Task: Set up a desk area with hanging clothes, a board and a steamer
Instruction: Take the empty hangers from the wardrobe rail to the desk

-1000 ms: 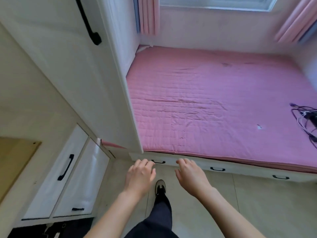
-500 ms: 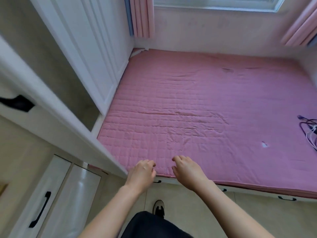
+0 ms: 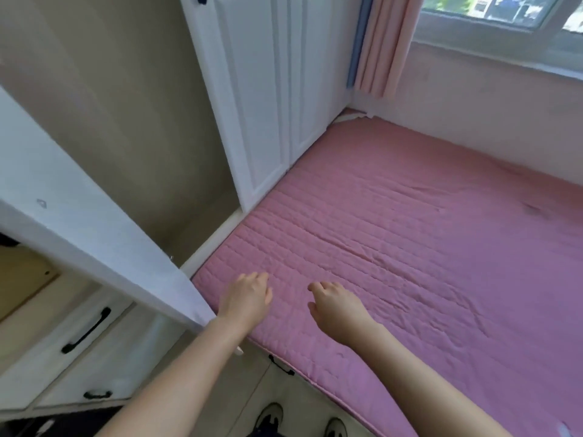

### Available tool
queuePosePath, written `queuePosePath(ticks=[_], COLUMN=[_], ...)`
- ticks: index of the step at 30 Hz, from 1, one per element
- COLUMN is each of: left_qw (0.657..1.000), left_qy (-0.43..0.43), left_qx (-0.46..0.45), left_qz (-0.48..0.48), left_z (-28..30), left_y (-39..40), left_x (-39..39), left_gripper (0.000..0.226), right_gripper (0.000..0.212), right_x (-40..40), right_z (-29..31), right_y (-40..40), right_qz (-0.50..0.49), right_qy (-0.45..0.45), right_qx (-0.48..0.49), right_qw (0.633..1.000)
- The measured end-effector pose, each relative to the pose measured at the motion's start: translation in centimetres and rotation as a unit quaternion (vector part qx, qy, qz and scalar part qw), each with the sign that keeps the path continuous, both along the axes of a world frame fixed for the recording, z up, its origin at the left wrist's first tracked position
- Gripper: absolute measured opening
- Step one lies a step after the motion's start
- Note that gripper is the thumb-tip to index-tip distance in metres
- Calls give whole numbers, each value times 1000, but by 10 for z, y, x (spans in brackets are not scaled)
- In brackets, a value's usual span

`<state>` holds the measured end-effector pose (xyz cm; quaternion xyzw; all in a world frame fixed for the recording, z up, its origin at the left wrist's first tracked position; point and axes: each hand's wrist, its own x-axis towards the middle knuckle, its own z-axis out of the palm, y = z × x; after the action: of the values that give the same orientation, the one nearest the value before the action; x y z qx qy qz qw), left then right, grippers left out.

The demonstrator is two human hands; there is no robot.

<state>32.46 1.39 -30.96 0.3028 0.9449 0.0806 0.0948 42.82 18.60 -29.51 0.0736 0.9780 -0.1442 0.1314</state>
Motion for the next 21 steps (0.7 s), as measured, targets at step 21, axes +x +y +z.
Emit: queuePosePath(ticks=[21], left_qw=[946], left_qy=[33], left_qx=[58], left_qz=[318], left_z=[76], left_y=[21], left_x=[-114], left_gripper=[26], right_gripper=[26], right_x=[-204], right_z=[93], right_y=[12], right_qz=[180], right_qy=[147], right_qx=[1], right_qw=[973])
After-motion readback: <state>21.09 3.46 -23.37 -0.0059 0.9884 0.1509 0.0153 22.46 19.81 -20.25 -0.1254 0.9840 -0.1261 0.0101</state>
